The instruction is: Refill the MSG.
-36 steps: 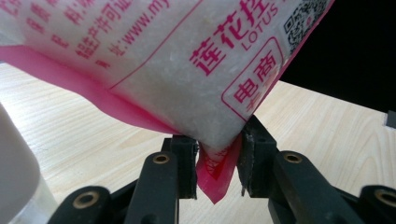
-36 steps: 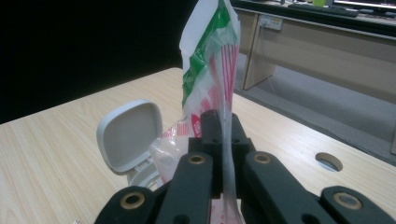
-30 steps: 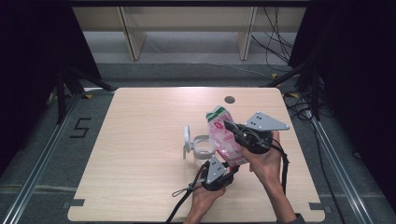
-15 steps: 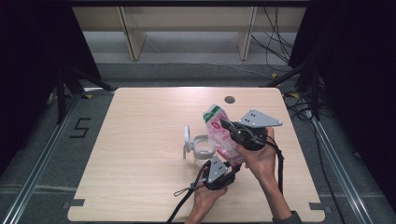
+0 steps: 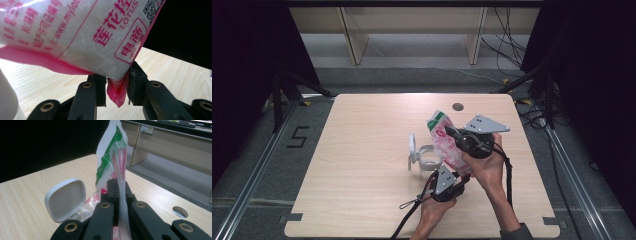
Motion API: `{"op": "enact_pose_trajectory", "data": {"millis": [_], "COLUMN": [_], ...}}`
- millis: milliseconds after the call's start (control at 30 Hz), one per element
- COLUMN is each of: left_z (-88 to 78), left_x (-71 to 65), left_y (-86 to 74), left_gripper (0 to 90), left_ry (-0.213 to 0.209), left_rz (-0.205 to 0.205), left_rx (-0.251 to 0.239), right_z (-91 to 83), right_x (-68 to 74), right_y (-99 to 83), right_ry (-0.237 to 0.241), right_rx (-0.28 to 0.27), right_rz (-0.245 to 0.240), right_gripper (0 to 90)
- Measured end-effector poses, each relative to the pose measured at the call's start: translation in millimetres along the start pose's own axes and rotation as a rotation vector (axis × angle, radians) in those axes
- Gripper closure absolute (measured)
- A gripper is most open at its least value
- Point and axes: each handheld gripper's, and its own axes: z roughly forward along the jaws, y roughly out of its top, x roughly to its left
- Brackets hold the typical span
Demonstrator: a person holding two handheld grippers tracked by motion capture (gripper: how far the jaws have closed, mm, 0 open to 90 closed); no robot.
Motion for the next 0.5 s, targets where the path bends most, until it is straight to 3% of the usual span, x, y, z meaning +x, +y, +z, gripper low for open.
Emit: {"op": "enact_pose_trajectory", "data": {"millis": [33, 67, 167, 267, 433, 500], "left_z": [1.0, 0.9, 2.1, 2.4, 3.2, 3.4], "left_x": [-1.0, 0.7, 0.9, 0.1, -0.1, -1.8], "left_y": [-0.1, -0.2, -0.7, 0.0, 3.3, 4.0], "left_gripper": [71.7, 71.8, 72.0, 72.0, 72.1, 72.1], "left_ry": [0.000, -0.001, 0.004, 0.000, -0.004, -0.001], "left_rz": [-0.014, 0.003, -0.002, 0.002, -0.001, 0.007], "left_rx": [-0.013, -0.001, -0.002, 0.000, -0.005, -0.006], "right_z": [0.8, 2.1, 3.6, 5.8, 4.6, 3.8], "right_x": [1.6, 2.2, 4.1, 4.5, 1.9, 3.5], "right_y": [-0.2, -0.2, 0.0, -0.6, 1.5, 2.5], "right_ry": [-0.003, 0.001, 0.004, -0.006, 0.000, -0.007], "right_rx": [0.003, 0.008, 0.024, 0.016, 0.010, 0.010], "right_rz": [0.008, 0.003, -0.006, 0.008, -0.014, 0.005], "right_gripper": [90.0, 90.0, 90.0, 90.0, 90.0, 90.0]}}
